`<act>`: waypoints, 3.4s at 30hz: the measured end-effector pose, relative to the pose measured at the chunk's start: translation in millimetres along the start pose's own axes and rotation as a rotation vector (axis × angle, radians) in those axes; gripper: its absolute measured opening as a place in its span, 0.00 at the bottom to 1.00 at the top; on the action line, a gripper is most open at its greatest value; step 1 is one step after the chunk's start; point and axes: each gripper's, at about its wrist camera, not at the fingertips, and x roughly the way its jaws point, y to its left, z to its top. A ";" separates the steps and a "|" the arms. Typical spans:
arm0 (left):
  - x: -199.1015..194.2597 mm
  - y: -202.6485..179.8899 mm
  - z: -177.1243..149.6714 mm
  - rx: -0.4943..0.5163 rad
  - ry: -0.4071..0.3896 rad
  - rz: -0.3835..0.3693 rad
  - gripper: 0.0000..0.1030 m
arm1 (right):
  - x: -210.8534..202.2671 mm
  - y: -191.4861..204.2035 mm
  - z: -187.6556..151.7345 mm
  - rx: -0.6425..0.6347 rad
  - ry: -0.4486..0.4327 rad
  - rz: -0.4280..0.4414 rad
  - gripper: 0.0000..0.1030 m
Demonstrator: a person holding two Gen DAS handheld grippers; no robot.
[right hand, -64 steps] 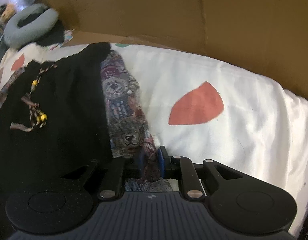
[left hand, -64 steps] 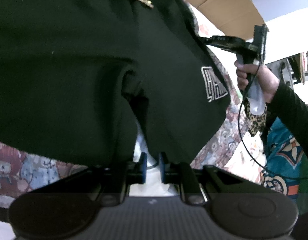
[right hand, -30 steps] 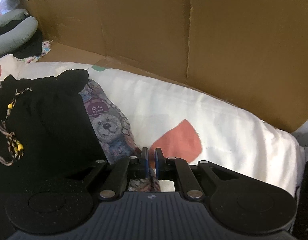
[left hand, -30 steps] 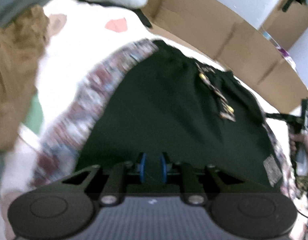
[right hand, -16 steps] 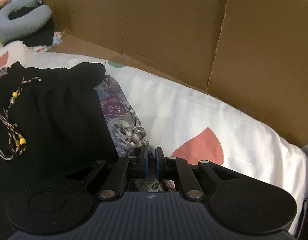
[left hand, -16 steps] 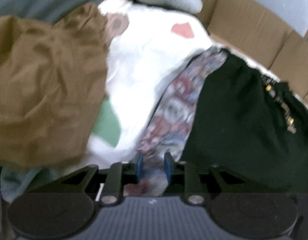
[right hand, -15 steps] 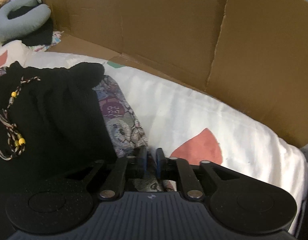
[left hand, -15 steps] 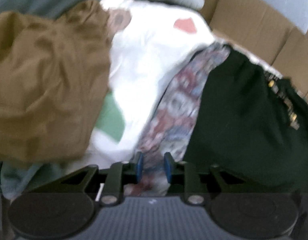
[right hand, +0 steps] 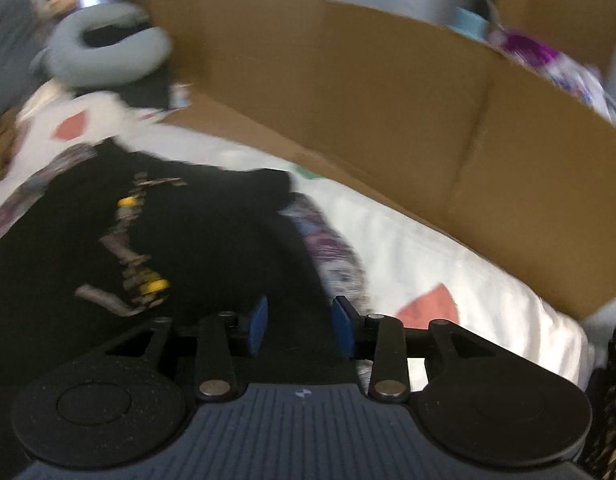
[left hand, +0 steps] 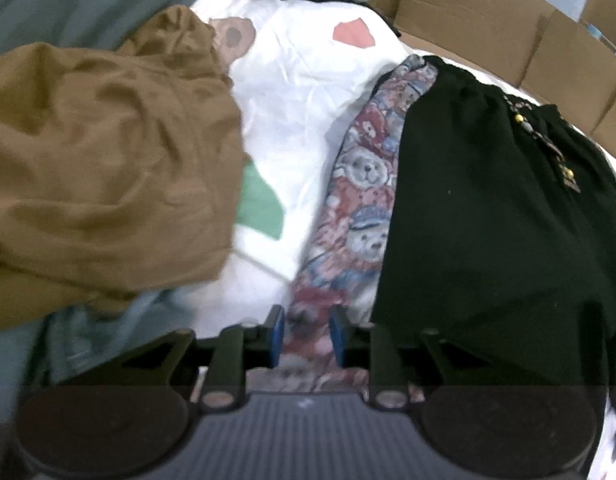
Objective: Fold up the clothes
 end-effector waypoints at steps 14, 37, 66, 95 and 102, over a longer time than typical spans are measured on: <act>-43.7 36.1 -34.9 -0.171 -0.009 -0.029 0.27 | -73.3 96.1 27.2 -0.126 0.049 0.073 0.43; -15.9 33.2 -111.7 -0.381 -0.124 0.000 0.25 | -117.5 213.9 -122.2 0.241 0.121 0.060 0.43; -25.7 -16.9 -140.6 -0.250 -0.170 -0.045 0.06 | -77.2 265.4 -192.8 0.350 0.358 0.239 0.47; -19.1 20.3 -136.3 -0.374 -0.280 0.121 0.21 | -67.4 258.3 -185.6 0.346 0.375 0.241 0.06; -20.0 23.4 -136.2 -0.387 -0.291 0.119 0.21 | -65.5 259.3 -183.3 0.328 0.377 0.223 0.05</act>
